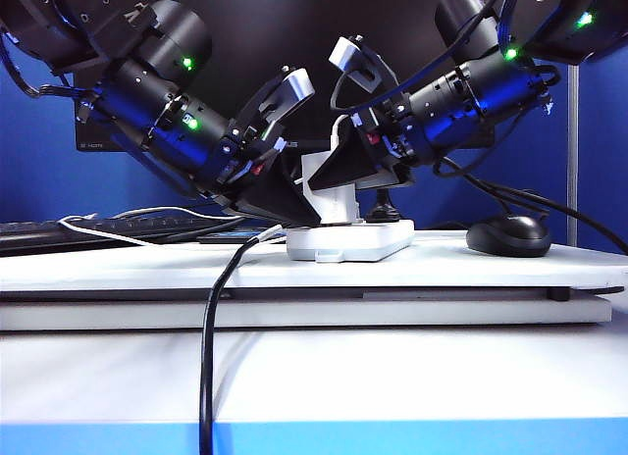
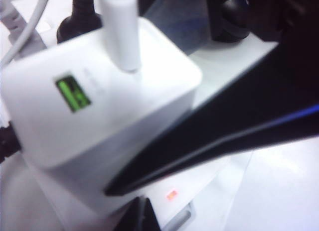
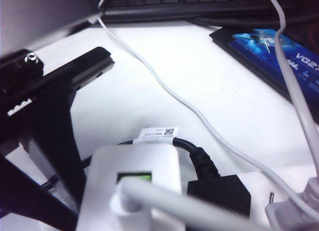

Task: Unplug the white charger from the socket, then place it next to the socket.

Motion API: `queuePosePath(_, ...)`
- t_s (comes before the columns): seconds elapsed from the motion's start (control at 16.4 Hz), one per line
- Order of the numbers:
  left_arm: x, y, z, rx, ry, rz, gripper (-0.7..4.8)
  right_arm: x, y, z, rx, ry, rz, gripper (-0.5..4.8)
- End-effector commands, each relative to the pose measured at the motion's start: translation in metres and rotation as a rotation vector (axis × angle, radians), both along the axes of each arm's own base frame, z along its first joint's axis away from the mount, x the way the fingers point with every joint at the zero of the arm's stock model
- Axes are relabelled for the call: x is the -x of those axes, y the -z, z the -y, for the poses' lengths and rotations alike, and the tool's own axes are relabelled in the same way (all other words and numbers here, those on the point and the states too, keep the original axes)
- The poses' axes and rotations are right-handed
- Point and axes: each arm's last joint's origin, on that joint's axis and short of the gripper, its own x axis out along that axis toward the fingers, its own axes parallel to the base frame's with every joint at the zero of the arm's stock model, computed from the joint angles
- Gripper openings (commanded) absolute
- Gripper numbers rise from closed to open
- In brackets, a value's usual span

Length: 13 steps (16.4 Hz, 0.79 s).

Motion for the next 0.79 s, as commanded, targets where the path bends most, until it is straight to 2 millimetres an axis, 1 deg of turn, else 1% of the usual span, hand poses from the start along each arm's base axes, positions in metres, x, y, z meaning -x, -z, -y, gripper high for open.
queuePosePath(0.06, 0.007, 0.025, -0.006, -0.138, -0.056, -0.123, -0.05, 0.004, -0.051, -0.007, -0.156, -0.128, 0.286, 0.30)
queuePosePath(0.37, 0.007, 0.026, -0.006, -0.139, -0.056, -0.126, -0.05, 0.007, -0.061, -0.005, -0.200, -0.112, 0.281, 0.30)
queuePosePath(0.61, 0.007, 0.029, -0.006, -0.145, -0.053, -0.140, -0.05, 0.007, -0.062, -0.005, -0.203, -0.112, 0.285, 0.29)
queuePosePath(0.79, 0.008, 0.023, -0.007, -0.138, -0.053, -0.127, -0.05, 0.007, -0.059, -0.004, -0.186, -0.088, 0.260, 0.30)
